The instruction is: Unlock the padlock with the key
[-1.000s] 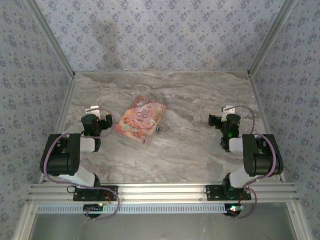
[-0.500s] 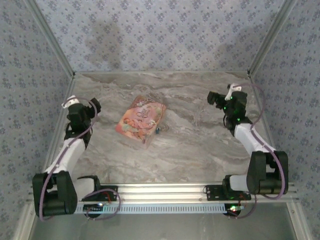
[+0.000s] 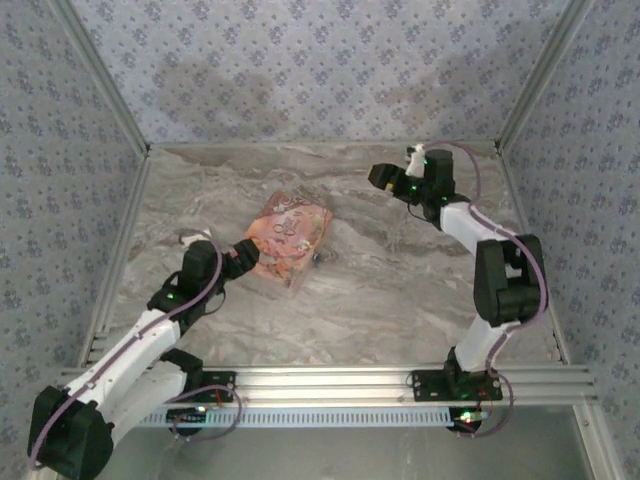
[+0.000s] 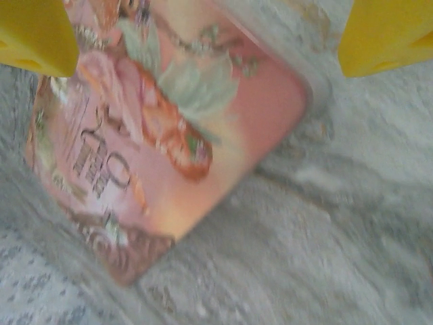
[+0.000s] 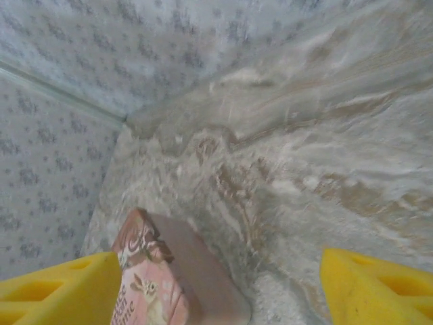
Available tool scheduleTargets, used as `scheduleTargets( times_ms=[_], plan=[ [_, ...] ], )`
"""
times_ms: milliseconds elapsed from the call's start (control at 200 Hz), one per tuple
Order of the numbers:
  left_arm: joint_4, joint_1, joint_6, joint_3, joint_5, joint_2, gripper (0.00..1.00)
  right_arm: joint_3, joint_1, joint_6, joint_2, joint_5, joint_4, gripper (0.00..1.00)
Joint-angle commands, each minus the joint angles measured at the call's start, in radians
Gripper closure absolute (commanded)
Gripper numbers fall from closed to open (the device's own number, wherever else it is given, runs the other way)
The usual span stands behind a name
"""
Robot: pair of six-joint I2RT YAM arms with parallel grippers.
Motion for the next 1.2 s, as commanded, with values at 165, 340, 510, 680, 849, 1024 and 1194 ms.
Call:
scheduleTargets(
  times_ms=[165, 340, 510, 680, 849, 1024, 1194],
  plan=[
    [0.101, -0.096, -0.09, 0.005, -0.031, 0.09, 0.02, 0.282, 0.14, -0.05, 0.245, -0.101, -0.232, 0.27],
    [0.153, -0.1, -0.087, 0.031, -0.02, 0.174, 0.02, 0.373, 0.199, -0.077, 0.327, -0.114, -0.304, 0.31],
    [0.173, -0.1, -0.083, 0.038, -0.019, 0.2, 0.02, 0.387, 0.227, -0.113, 0.35, -0.136, -0.353, 0.37],
    [0.196, -0.099, -0.073, 0.046, -0.009, 0.225, 0.07, 0.364, 0.237, -0.143, 0.337, -0.154, -0.378, 0.43],
    [0.206, -0.099, -0.058, 0.078, 0.005, 0.265, 0.11, 0.296, 0.239, -0.171, 0.286, -0.151, -0.386, 0.47],
    [0.216, -0.097, -0.038, 0.124, 0.033, 0.33, 0.13, 0.167, 0.238, -0.184, 0.193, -0.127, -0.371, 0.48],
    [0.24, -0.098, -0.027, 0.169, 0.083, 0.405, 0.16, -0.055, 0.226, -0.168, 0.06, -0.099, -0.302, 0.48]
  ],
)
